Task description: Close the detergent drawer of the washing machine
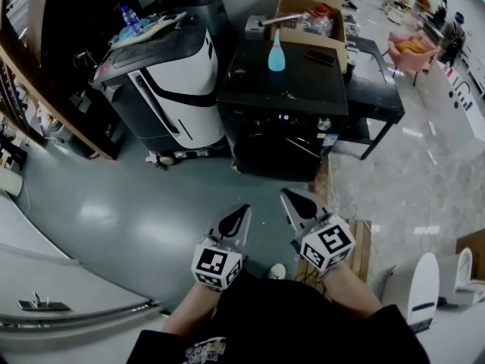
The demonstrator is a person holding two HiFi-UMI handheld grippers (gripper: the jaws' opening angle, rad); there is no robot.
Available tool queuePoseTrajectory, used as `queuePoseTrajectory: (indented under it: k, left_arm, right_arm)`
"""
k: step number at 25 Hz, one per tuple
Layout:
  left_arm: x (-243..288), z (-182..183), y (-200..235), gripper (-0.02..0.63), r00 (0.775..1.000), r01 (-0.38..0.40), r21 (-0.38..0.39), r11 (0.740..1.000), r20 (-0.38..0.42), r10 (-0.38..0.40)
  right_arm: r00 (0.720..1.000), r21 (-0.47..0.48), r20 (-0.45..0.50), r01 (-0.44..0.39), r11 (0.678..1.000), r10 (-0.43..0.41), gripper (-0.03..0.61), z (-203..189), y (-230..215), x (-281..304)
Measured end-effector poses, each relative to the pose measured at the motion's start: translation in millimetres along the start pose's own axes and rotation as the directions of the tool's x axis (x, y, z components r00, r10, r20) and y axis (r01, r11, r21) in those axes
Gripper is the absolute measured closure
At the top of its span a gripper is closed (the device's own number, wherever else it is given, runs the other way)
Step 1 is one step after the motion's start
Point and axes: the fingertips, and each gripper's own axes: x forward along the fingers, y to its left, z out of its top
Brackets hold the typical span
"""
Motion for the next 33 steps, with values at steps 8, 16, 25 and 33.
queuePoseTrajectory:
  k: [8,16,25,33]
  left_arm:
    - [4.8,0.2,-6.8,0.611,1.000,0.000,-0.006,1.000,0.005,0.000]
    - [11.1,4.2,-4.2,0.611,1.000,0.003,0.001,1.000,0.006,-0.003]
    - [13.8,3.5,0.9,0.611,1.000,0.001,-0.001,1.000,0.004,-0.001]
    - [14.7,1.7,-0.6,0.611,1.000,-0.001,-0.003,1.000,0.004,0.001]
  right_arm:
    - [1.000,0.003,-0.015,-0.006,1.000,0.006,0.581,-5.2,-2.5,-7.0]
    - [1.000,0.018,-0.012,0.002,1.000,-0.002,0.581,-5.8,-9.8,-3.7]
    - [1.000,0.027,-0.010,0.005,1.000,-0.005,0.581,-7.0,-12.8,0.7]
    - [1.000,0.039,-0.019,0.012,0.999,-0.011,0.581,-9.6,-13.8,-1.0]
